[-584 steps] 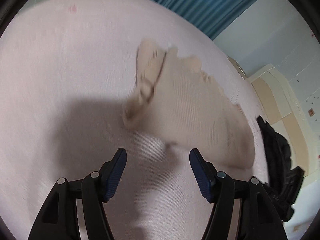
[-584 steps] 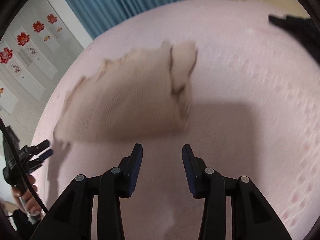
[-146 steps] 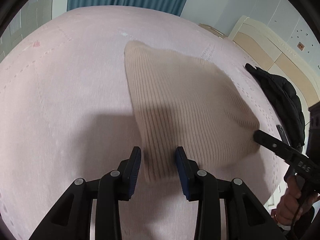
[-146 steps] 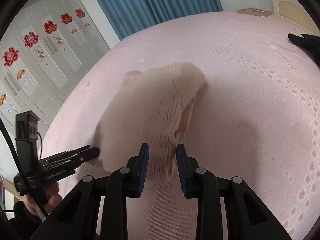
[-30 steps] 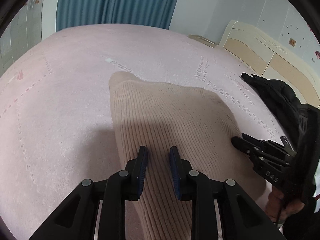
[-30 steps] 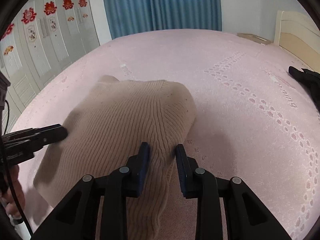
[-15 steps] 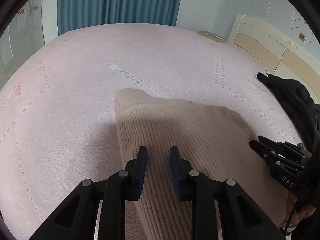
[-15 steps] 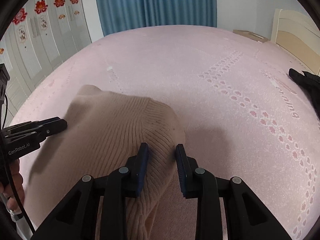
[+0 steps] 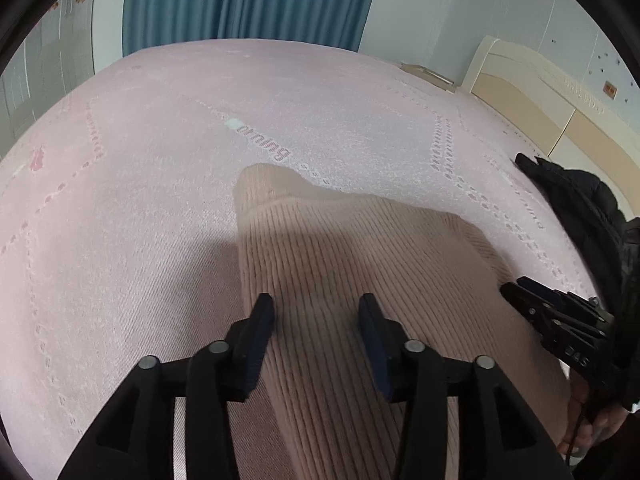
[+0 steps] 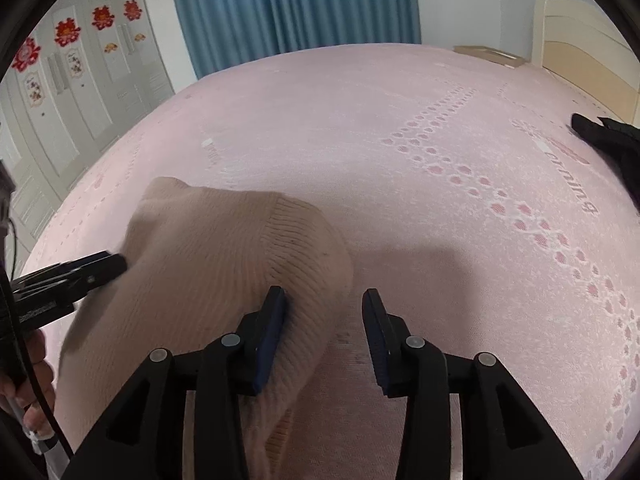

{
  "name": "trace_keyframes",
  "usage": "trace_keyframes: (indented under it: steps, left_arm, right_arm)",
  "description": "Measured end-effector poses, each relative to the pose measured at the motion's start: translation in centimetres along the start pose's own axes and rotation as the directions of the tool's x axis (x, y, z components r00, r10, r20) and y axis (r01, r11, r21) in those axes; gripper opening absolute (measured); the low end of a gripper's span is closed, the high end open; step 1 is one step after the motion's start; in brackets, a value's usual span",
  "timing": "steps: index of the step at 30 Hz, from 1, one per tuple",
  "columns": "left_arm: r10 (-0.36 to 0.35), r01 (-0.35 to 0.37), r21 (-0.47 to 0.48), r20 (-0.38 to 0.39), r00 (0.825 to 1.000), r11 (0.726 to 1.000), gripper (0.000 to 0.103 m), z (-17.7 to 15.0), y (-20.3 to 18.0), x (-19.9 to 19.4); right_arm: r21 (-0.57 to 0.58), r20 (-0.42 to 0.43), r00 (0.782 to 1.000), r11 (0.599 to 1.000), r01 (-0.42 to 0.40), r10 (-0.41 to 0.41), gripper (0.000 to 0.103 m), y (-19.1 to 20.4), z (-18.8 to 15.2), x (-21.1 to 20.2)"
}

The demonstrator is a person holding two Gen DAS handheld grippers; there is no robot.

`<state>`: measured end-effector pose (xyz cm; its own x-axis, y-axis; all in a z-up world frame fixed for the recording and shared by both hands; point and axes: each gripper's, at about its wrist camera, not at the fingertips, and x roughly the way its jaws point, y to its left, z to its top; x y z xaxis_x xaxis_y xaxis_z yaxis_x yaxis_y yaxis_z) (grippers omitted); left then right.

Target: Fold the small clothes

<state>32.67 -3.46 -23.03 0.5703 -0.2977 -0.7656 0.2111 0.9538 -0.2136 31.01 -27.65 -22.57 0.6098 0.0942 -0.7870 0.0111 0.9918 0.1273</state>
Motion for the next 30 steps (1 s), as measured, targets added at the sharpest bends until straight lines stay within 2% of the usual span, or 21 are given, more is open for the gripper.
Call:
trace_keyframes:
  steps: [3,10,16,22,24,25,28,30]
  left_arm:
    - [-0.014,0.014,-0.001,-0.007,1.0,1.0,0.049,-0.6,-0.2,-0.7]
    - [-0.056,0.056,-0.023,-0.019,0.998,0.998,0.05,-3.0,-0.5,-3.3]
    - [-0.077,0.075,-0.05,-0.039,0.996,0.996,0.053,-6.7,-1.0,-5.9]
    - [-0.025,0.022,-0.039,-0.083,0.996,0.999,0.053,-10.2,-1.8,-8.4]
    - [-0.007,0.005,-0.038,-0.073,0.997,0.999,0.053,-10.5,-2.2,-10.1]
    - [-0.001,-0.002,-0.04,-0.065,0.998,0.999,0.053,-10.3,-2.3,-10.9]
    - [0.038,-0.039,-0.031,-0.024,0.999,0.999,0.059,-9.5,-3.5,-14.0]
    - [0.067,-0.067,-0.014,0.026,0.997,0.998,0.072,-8.8,-4.5,-16.4]
  right_arm:
    - [0.004,-0.025,1.0,1.0,0.013,-0.013,0.038,-0.4,0.1,-0.2]
    - [0.008,-0.033,0.999,1.0,0.025,-0.024,0.038,-0.6,-0.7,-2.8]
    - [0.033,-0.05,0.999,0.999,0.012,-0.011,0.038,-0.8,-2.4,-5.9]
    - [0.06,-0.038,0.998,0.997,0.055,-0.052,0.039,-0.9,-3.8,-10.4]
    - [0.071,-0.023,0.998,0.996,0.062,-0.06,0.042,-0.8,-3.9,-12.5]
    - [0.071,-0.018,0.998,0.995,0.069,-0.068,0.048,-0.6,-3.8,-13.3]
    - [0.065,-0.007,0.996,0.993,0.094,-0.093,0.05,0.1,-3.7,-16.1]
    - [0.051,-0.009,0.996,0.995,0.085,-0.085,0.05,0.7,-3.5,-18.0]
